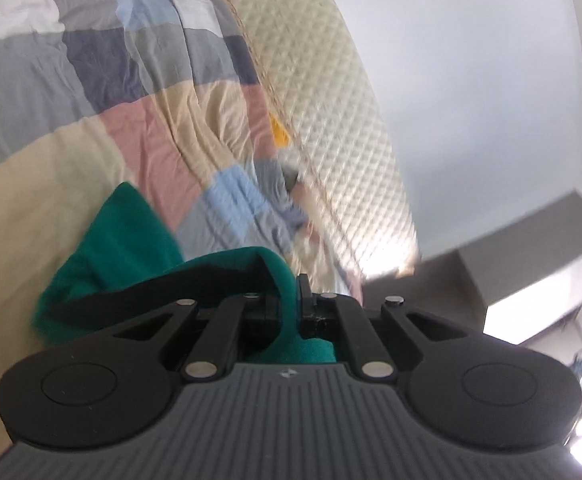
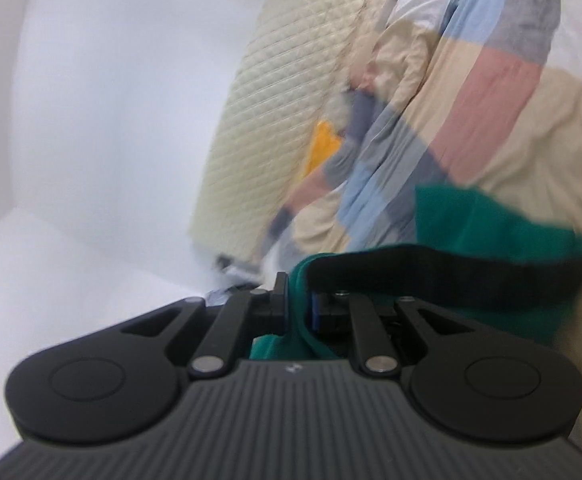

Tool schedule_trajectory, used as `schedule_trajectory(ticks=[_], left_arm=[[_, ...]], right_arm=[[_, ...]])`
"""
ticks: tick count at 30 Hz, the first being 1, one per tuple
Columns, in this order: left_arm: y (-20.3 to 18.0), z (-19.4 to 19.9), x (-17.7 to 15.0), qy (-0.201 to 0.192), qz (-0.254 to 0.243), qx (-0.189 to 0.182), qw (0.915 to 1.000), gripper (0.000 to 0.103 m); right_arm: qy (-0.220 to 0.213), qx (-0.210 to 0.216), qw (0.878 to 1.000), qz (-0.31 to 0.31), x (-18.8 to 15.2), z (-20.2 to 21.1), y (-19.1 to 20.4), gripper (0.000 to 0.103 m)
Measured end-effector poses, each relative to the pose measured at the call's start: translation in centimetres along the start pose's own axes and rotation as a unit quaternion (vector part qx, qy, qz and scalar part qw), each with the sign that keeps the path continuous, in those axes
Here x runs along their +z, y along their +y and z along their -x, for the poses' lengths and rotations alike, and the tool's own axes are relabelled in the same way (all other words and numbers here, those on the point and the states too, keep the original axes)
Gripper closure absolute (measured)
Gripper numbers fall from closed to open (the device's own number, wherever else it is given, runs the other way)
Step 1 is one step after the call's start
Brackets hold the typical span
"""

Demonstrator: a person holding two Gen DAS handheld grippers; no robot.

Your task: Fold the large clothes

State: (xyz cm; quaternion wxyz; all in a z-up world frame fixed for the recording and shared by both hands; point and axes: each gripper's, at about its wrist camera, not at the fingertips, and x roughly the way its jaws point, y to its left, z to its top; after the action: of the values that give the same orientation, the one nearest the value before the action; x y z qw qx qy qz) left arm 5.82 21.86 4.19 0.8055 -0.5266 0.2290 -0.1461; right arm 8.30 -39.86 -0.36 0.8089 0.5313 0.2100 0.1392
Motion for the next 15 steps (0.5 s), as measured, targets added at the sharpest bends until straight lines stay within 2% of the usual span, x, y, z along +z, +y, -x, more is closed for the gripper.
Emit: schedule_trajectory(ticks=[3, 6, 10, 13, 15], left_arm=[[1.6, -4.7, 1.0, -0.017, -0.003, 0.028, 0.9995, 0.096], [3.7, -8.7, 1.9, -0.013, -0.002, 0.046, 0.9988, 0.096], [6.1, -12.7, 2.7, -0.007, -0.027, 0.053, 0.9982, 0.096], [8.6, -15.3, 3.0, -0.002, -0.03, 0.058, 0.9979, 0.095], [10.4, -17.1, 3.1, 0.007, -0.03, 0.074, 0.9967, 0.094]], right_arm=[[-0.011, -0.023, 0.999, -0.027, 1.3, -4.3, -2.3, 0.09], [-0.013, -0.047, 0.998, -0.036, 1.8, -7.5, -4.8, 0.09], [-0.004, -0.069, 0.997, -0.023, 2.2, -10.6, -7.5, 0.09], [0.0, -0.076, 0.996, -0.036, 2.6, -12.5, -9.4, 0.089], [0.004, -0.097, 0.995, -0.033, 2.8, -14.2, -10.6, 0.089]])
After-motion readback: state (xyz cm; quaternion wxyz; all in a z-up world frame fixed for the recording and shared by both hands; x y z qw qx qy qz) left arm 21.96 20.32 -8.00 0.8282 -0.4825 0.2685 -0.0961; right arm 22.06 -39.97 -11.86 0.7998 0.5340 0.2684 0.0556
